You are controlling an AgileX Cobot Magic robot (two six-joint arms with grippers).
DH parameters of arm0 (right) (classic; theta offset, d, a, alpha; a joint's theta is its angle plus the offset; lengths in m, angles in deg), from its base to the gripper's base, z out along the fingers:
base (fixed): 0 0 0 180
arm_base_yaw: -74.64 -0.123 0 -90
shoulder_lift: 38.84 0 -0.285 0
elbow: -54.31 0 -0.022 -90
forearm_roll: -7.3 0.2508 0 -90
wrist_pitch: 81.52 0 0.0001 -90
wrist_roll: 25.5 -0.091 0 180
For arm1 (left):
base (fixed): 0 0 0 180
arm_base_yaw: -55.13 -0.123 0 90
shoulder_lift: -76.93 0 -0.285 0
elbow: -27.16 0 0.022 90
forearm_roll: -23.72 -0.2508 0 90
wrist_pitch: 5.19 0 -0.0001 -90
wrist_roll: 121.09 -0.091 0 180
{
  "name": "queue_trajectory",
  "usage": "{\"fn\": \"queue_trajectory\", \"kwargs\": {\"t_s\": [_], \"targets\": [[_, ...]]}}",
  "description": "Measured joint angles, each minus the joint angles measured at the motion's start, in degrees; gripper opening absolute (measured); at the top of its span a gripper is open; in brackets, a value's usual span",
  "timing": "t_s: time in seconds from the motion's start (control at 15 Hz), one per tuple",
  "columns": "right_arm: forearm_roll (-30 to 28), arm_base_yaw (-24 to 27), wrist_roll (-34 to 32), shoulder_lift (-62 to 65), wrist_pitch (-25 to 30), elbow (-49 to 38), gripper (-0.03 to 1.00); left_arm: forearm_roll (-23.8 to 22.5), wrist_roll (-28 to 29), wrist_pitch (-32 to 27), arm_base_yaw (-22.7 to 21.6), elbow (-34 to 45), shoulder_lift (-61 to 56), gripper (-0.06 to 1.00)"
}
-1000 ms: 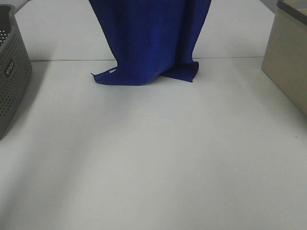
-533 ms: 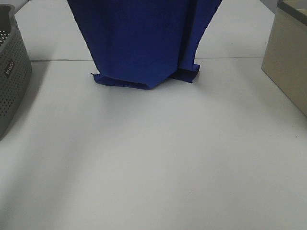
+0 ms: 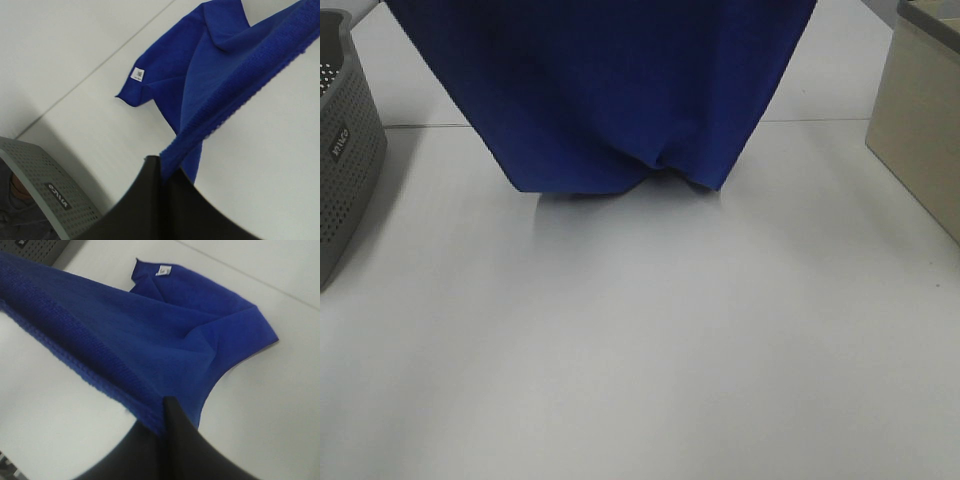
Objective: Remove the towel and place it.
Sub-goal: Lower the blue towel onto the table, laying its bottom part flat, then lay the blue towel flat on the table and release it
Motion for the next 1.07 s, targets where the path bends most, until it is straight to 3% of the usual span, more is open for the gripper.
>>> {"fn": "queue_trajectory", "kwargs": {"t_s": [0.47,1.07], "targets": [[5.21,-0.57,-0.17,13.75,-0.29,-23.15,0.02,6.82,0.92,1.89,0.40,28.25,-18.05,0.00],[6.42,-0.69,-0.17,18.39,-0.52,-44.23,0.02,18.74,1.20,3.21,0.40,49.62,-22.52,0.00]]}}
